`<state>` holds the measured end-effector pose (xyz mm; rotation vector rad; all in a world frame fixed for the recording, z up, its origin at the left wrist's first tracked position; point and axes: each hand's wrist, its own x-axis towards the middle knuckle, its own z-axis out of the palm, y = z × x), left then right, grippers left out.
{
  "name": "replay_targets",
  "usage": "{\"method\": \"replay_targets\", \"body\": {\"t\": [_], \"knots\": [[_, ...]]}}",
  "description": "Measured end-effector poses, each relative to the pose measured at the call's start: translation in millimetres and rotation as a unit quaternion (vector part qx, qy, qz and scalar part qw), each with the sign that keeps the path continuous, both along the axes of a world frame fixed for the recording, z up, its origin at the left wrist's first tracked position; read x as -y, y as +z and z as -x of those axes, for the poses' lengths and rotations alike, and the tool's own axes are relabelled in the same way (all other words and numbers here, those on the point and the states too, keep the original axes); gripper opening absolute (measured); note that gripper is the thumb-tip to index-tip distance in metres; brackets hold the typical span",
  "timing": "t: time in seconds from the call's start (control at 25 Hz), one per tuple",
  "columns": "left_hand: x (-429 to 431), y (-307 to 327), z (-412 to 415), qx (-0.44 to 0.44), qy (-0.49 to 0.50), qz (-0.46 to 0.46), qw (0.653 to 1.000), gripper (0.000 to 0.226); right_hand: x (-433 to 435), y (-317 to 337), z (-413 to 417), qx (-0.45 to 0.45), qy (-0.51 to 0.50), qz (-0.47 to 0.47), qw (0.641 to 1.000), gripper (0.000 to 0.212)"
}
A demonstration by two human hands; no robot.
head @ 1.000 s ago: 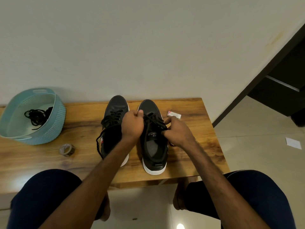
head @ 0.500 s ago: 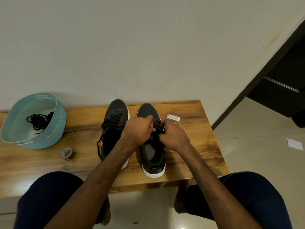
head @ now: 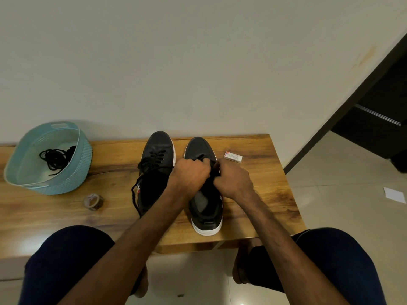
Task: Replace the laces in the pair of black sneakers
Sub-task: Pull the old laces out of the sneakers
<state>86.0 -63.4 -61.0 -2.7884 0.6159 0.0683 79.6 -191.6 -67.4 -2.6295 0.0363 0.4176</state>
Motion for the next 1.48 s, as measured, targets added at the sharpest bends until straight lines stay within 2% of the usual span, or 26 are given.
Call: {"method": "replay_targets", "body": {"t": [0.12,0.28,0.4,0.48,0.6,0.72,1.04,1.2,1.36,1.48], "knots": [[-3.4,4.5,-0.8,-0.010,-0.002,0.054,0.998,0.032,1.7,0.6,0.6,0.012,0.004,-0.016,1.000,0.042],[-21.0,1.9,-4.3,0.019,0.089,0.210,0.973,0.026,0.2,-0.6,3.5,0.028,0.015,0.008,0.999,0.054],[-24.8,-6.0,-1.8,0.018,0.145,0.300,0.943,0.021,-3.0,-0.1,6.1,0.038,0.002,-0.009,0.999,0.050],[-25.5,-7.2,-0.7,0.013,0.110,0.335,0.936,0.020,-4.5,-2.7,7.1,0.057,-0.029,-0.018,0.998,0.042],[-30.0,1.7,-0.2,-0.021,0.018,0.258,0.966,0.023,-2.0,-8.3,9.4,0.074,-0.035,-0.010,0.997,0.033],[-34.0,11.1,-0.8,-0.057,-0.002,0.194,0.979,0.020,1.0,-10.7,10.6,0.083,-0.010,-0.003,0.996,0.028],[-46.7,18.6,3.8,-0.067,-0.021,0.220,0.973,0.017,-5.8,-14.0,16.2,0.123,-0.074,-0.021,0.989,0.023],[-52.7,20.5,6.6,-0.062,0.003,0.220,0.974,0.019,-7.5,-12.2,13.1,0.118,-0.032,-0.003,0.993,0.020],[-44.0,20.6,5.4,-0.022,0.030,0.196,0.980,0.036,-4.1,-3.0,9.4,0.128,0.037,0.034,0.990,0.026],[-24.5,16.5,2.5,-0.033,0.019,0.136,0.990,0.042,-4.2,-0.3,10.1,0.143,0.031,0.040,0.988,0.024]]}}
